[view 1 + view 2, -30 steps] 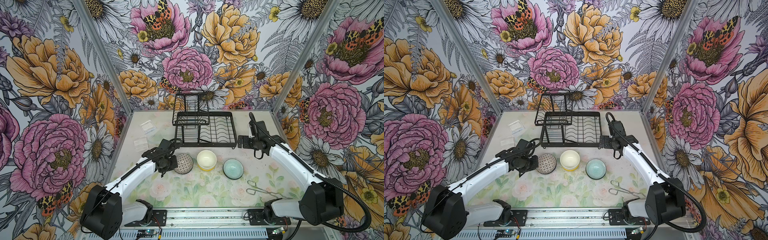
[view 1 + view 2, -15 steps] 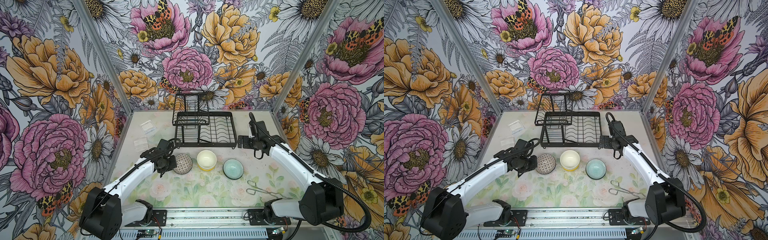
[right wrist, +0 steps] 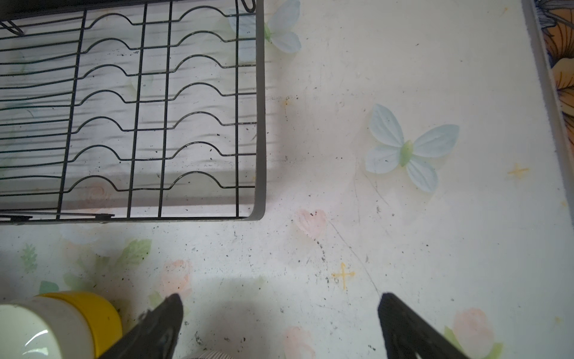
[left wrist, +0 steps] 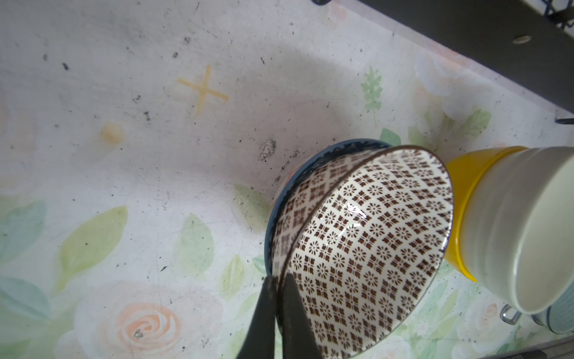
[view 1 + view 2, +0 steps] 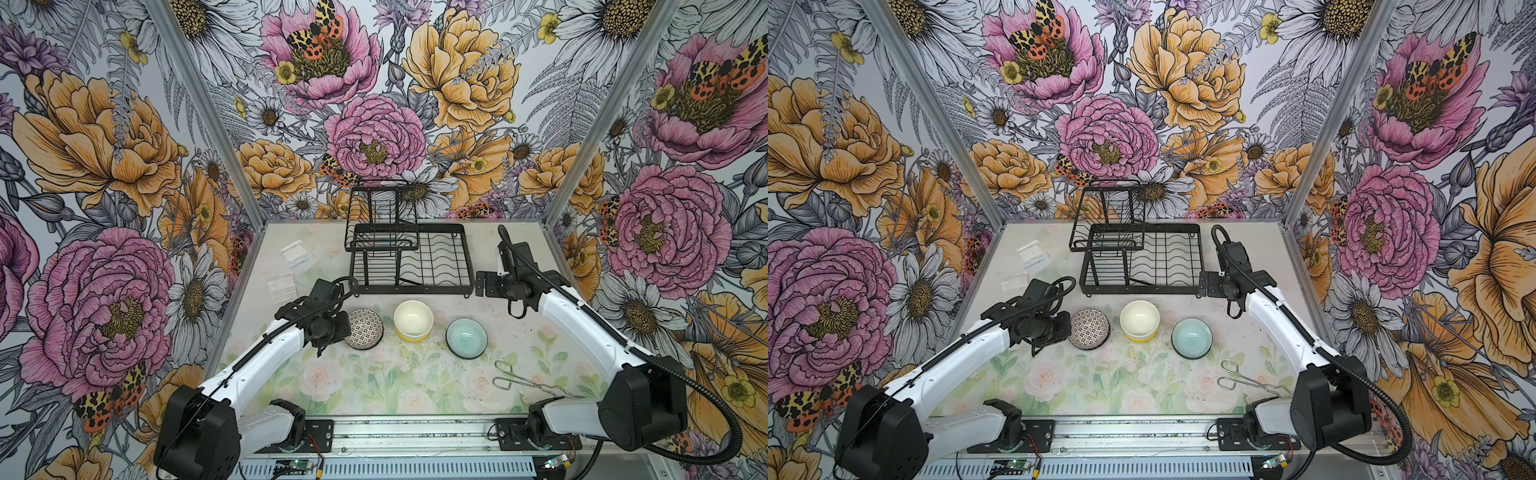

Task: Load the bowls into the dish rack
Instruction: 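Close the left gripper on the rim of the brown-patterned bowl, then lift the brown-patterned bowl off the blue bowl toward the dish rack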

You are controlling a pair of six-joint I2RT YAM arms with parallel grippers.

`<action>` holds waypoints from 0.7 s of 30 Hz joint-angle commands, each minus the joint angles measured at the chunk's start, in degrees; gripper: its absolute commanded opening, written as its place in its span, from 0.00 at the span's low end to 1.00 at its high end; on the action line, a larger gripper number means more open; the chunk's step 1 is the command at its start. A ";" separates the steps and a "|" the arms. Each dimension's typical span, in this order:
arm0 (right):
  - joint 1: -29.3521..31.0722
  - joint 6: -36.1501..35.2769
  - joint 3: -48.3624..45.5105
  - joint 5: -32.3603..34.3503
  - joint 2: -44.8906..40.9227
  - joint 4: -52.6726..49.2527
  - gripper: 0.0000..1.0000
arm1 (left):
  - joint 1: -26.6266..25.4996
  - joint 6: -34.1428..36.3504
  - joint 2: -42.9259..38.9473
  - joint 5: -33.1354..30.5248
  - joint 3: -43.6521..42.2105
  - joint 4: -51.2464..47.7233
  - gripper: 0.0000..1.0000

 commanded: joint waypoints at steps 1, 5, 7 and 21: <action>0.34 0.69 -0.39 0.13 -0.76 -0.09 0.99 | 0.58 1.05 -1.92 1.51 1.98 0.92 0.00; 0.39 0.77 -0.35 0.03 -0.86 -0.13 0.99 | 0.49 2.16 -2.91 2.12 2.94 1.97 0.00; 0.40 0.78 -0.32 0.00 -0.76 -0.11 0.99 | 0.58 2.78 -2.97 2.41 3.64 2.93 0.00; 0.70 -0.49 0.42 -2.05 -2.07 -0.26 0.99 | 0.47 4.92 -2.29 2.78 10.36 1.90 0.00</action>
